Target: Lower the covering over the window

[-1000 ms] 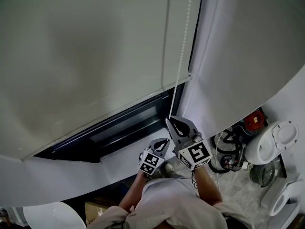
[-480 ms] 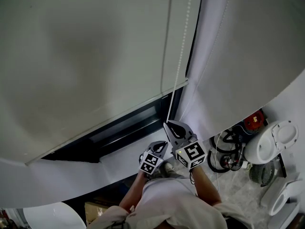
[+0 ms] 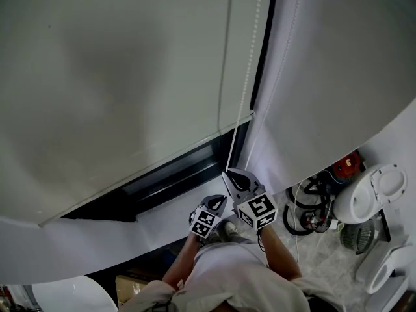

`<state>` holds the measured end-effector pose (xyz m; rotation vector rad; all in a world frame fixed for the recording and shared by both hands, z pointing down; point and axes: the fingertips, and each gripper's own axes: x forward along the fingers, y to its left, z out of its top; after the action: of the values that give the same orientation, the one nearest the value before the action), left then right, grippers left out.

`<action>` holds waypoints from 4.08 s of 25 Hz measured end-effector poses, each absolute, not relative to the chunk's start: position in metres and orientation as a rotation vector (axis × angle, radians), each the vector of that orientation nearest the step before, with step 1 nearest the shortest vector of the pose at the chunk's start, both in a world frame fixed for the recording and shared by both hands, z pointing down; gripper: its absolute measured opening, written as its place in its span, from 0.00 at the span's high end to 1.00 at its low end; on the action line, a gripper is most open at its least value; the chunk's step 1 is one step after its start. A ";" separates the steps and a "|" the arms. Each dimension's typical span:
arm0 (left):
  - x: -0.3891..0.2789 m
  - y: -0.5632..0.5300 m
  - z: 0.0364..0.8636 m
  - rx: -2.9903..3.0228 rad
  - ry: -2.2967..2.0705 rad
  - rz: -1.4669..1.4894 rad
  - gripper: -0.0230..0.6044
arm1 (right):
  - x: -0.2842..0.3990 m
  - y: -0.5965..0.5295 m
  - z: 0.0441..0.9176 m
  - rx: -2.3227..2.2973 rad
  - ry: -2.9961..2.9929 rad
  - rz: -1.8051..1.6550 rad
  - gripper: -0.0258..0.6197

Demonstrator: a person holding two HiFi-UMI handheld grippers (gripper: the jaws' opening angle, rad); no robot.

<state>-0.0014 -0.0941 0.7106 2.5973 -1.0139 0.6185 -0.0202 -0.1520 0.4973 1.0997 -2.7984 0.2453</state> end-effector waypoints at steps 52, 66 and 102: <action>0.003 -0.145 0.328 3.048 -1.232 -0.035 0.94 | -0.025 -0.125 0.549 1.049 -2.691 0.311 0.96; 0.002 -0.146 0.407 2.948 -1.217 0.101 0.94 | -0.031 -0.119 0.626 0.961 -2.562 0.452 0.96; -0.005 -0.151 0.546 2.793 -1.177 0.339 0.94 | -0.032 -0.087 0.749 0.794 -2.298 0.636 0.96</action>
<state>-0.0053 -0.1507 0.5463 2.7927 -1.1774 0.3386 -0.0321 -0.0870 0.7488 0.7941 -2.2976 0.6363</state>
